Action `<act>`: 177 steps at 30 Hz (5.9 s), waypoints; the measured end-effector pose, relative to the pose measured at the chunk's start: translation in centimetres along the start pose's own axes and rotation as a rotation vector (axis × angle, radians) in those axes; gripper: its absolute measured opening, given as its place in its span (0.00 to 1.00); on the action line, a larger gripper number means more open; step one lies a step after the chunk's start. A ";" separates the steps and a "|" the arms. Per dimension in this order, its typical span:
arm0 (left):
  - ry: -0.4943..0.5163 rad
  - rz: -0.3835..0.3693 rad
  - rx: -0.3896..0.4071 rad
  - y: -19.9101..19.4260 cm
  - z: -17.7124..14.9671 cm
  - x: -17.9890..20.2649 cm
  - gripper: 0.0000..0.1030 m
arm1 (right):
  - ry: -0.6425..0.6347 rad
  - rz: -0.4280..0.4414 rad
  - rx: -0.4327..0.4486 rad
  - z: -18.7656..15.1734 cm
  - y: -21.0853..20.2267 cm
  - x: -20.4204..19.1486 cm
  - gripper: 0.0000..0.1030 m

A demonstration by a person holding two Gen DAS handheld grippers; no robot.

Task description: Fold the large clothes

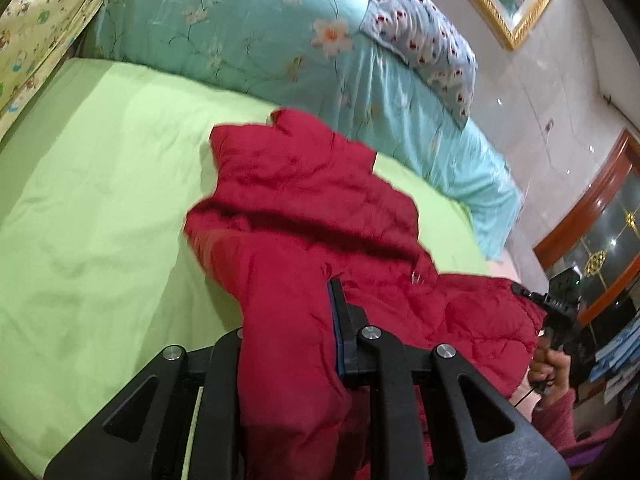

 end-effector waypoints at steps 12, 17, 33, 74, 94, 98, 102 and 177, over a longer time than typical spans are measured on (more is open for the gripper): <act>-0.058 -0.009 0.038 1.6 3.6 -1.1 0.16 | 0.051 0.016 0.057 4.2 2.4 0.3 0.15; -0.084 -0.001 0.052 2.1 4.7 -1.5 0.16 | 0.055 0.000 0.071 5.4 3.1 0.2 0.15; -0.082 0.069 0.091 4.9 8.5 -2.6 0.16 | 0.084 -0.069 0.121 8.6 5.3 1.0 0.15; -0.166 0.231 0.017 18.0 14.9 -11.4 0.19 | 0.174 -0.272 0.062 14.0 19.3 5.7 0.18; -0.240 0.178 -0.022 18.6 17.0 -13.2 0.23 | 0.215 -0.262 0.020 15.2 23.8 7.0 0.22; -0.171 0.181 0.003 15.7 17.3 -10.6 0.25 | 0.215 -0.256 0.019 15.2 24.1 6.9 0.22; -0.052 0.192 0.057 12.5 17.1 -6.5 0.31 | 0.220 -0.265 0.023 15.2 24.3 6.8 0.23; 0.057 0.378 0.013 18.4 15.0 -8.8 0.58 | -0.220 -0.478 -0.010 15.1 27.5 1.0 0.97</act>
Point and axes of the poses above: each gripper's, at about its wrist camera, not at the fingertips, and y roughly the way its jaws point, x to its right, z to its top, the point moved 4 cm from there along y, roughly the way its jaws point, and after that the axes turned 13 degrees about -z, right-handed, at the moved point
